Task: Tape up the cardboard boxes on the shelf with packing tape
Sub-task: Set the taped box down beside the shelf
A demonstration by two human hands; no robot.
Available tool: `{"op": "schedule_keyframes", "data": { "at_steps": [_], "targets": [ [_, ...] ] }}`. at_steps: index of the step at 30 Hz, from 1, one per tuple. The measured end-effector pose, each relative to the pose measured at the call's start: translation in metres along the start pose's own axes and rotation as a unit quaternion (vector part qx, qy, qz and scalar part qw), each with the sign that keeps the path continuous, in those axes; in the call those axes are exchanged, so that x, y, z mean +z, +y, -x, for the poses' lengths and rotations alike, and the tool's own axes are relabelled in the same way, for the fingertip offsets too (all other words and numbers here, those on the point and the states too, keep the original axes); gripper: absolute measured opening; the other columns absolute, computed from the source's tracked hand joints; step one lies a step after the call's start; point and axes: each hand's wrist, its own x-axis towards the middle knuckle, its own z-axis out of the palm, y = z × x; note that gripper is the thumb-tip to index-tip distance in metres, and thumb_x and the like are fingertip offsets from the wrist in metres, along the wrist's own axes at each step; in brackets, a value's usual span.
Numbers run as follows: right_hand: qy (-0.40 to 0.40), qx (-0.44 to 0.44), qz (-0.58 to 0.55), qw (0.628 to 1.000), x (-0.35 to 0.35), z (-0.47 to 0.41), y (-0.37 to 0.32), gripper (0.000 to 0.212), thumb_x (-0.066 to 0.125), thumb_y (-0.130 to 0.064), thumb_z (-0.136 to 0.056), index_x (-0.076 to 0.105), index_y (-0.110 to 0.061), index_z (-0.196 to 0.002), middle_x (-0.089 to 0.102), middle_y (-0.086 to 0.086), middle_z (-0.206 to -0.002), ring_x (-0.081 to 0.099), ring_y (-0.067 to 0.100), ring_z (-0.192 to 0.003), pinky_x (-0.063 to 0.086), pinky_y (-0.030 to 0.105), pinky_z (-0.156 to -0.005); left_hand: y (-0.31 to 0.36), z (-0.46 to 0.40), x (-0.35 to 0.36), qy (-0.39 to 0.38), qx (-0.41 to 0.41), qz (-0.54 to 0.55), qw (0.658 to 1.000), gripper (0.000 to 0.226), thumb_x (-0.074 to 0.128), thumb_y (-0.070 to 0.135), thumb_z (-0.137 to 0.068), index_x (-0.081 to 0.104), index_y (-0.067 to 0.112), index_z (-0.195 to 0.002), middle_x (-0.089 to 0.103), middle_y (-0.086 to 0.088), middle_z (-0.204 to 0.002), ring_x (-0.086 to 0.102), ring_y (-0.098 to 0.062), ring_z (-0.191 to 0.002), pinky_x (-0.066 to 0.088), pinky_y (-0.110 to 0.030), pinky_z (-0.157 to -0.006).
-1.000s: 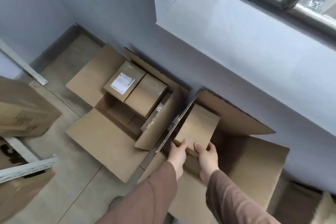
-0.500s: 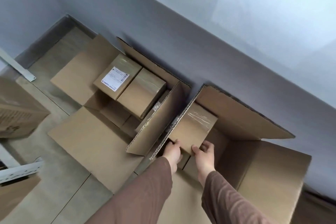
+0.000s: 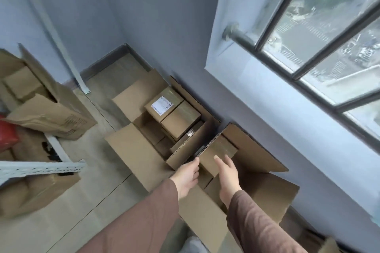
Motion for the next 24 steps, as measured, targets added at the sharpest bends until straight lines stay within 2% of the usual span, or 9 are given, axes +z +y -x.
{"op": "schedule_keyframes", "data": {
  "at_steps": [5,9,12,14,17,20,24],
  "targets": [
    [-0.079,-0.051,0.032,0.995,0.041,0.12,-0.087,0.062,0.066,-0.029,-0.099,0.041,-0.02,-0.155,0.049,-0.005,-0.15,0.05,0.018,-0.127,0.041,0.025,-0.097,0.064,0.153,-0.03,0.031,0.099,0.038,0.994,0.068,0.043,0.048,-0.108,0.018,0.016,-0.163,0.022,-0.007,-0.169,0.02,-0.021,-0.156,0.019,-0.037,-0.127],
    [-0.17,-0.122,0.074,0.975,0.094,0.236,-0.153,0.06,0.065,-0.03,-0.1,0.041,-0.022,-0.155,0.051,0.0,-0.149,0.052,0.013,-0.122,0.037,0.026,-0.103,0.109,0.285,-0.071,0.07,0.211,0.074,0.972,0.066,0.046,0.044,-0.108,0.02,0.017,-0.163,0.024,-0.007,-0.169,0.02,-0.02,-0.156,0.018,-0.036,-0.126],
    [-0.234,-0.171,0.093,0.953,0.138,0.309,-0.18,0.054,0.066,-0.031,-0.1,0.047,-0.024,-0.15,0.055,-0.002,-0.144,0.057,0.012,-0.12,0.042,0.029,-0.107,0.127,0.372,-0.101,0.095,0.303,0.1,0.943,0.056,0.049,0.032,-0.108,0.032,0.019,-0.159,0.032,-0.002,-0.166,0.027,-0.018,-0.154,0.019,-0.037,-0.127],
    [-0.275,-0.203,0.104,0.934,0.166,0.358,-0.186,0.05,0.067,-0.03,-0.099,0.051,-0.024,-0.145,0.06,-0.003,-0.137,0.059,0.014,-0.121,0.046,0.029,-0.101,0.129,0.429,-0.123,0.118,0.36,0.111,0.919,0.048,0.053,0.026,-0.107,0.043,0.023,-0.153,0.039,0.004,-0.162,0.031,-0.013,-0.151,0.019,-0.039,-0.128],
    [-0.35,-0.242,0.122,0.897,0.215,0.45,-0.18,0.043,0.068,-0.03,-0.097,0.053,-0.026,-0.137,0.063,-0.006,-0.126,0.062,0.01,-0.114,0.049,0.025,-0.088,0.111,0.522,-0.173,0.166,0.434,0.136,0.875,0.044,0.057,0.027,-0.105,0.051,0.026,-0.148,0.046,0.008,-0.155,0.036,-0.008,-0.146,0.021,-0.039,-0.127],
    [-0.411,-0.274,0.15,0.856,0.263,0.538,-0.162,0.04,0.069,-0.029,-0.096,0.055,-0.023,-0.133,0.066,-0.002,-0.121,0.064,0.014,-0.113,0.052,0.033,-0.098,0.082,0.602,-0.226,0.209,0.477,0.174,0.836,0.041,0.058,0.029,-0.104,0.056,0.028,-0.144,0.053,0.013,-0.149,0.042,-0.003,-0.14,0.023,-0.035,-0.124],
    [-0.473,-0.306,0.173,0.808,0.316,0.634,-0.123,0.037,0.068,-0.025,-0.097,0.055,-0.018,-0.131,0.067,0.001,-0.119,0.065,0.015,-0.106,0.052,0.033,-0.092,0.034,0.681,-0.289,0.263,0.516,0.209,0.788,0.037,0.061,0.027,-0.102,0.06,0.026,-0.139,0.059,0.014,-0.141,0.047,0.002,-0.132,0.023,-0.038,-0.125]
  ]
}}
